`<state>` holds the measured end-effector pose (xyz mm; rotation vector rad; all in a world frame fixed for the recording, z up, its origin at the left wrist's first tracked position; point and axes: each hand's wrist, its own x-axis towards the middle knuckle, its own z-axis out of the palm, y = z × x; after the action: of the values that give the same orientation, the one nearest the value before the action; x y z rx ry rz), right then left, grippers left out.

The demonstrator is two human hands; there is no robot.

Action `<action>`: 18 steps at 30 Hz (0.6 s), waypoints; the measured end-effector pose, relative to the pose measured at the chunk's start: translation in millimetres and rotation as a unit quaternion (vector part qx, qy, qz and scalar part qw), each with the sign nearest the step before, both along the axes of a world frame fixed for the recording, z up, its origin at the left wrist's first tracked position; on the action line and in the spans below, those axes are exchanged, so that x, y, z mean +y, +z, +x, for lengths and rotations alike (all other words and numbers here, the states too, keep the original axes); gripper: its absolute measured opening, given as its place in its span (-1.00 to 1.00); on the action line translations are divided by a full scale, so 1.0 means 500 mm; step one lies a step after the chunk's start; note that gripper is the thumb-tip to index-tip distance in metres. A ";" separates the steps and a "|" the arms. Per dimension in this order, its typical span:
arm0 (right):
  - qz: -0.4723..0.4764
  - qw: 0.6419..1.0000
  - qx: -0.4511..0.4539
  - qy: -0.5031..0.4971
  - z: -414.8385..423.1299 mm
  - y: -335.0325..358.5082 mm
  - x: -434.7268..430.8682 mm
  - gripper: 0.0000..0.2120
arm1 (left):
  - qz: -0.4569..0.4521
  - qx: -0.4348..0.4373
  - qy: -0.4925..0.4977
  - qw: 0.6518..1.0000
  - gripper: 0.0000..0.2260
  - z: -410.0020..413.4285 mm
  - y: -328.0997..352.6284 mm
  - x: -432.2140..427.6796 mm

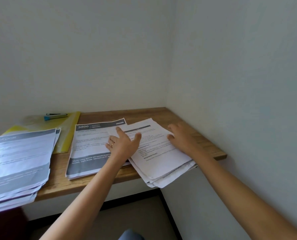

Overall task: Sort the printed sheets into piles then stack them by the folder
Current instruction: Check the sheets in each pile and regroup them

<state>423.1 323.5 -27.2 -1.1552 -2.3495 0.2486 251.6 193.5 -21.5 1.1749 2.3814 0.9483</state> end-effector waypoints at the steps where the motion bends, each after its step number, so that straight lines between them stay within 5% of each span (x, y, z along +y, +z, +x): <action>1: -0.002 0.999 -0.041 0.001 -0.001 -0.007 -0.001 -0.58 | -0.009 0.002 -0.001 1.000 -0.18 0.002 0.002 -0.001; 4: -0.030 0.987 -0.155 0.012 0.001 -0.022 -0.004 -0.50 | -0.056 0.020 0.003 0.998 -0.12 0.007 0.010 -0.003; 9: -0.075 0.982 -0.172 0.019 0.003 -0.020 -0.018 -0.50 | -0.105 0.036 0.019 0.994 -0.05 0.014 0.010 0.005; 18: -0.062 0.985 -0.161 0.013 0.004 -0.014 -0.026 -0.50 | 0.128 -0.108 0.038 0.985 -0.14 0.012 0.013 0.027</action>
<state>424.9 310.6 -34.3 -1.3077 -2.6625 0.2343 257.5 206.9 -14.8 1.0109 2.1914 1.3661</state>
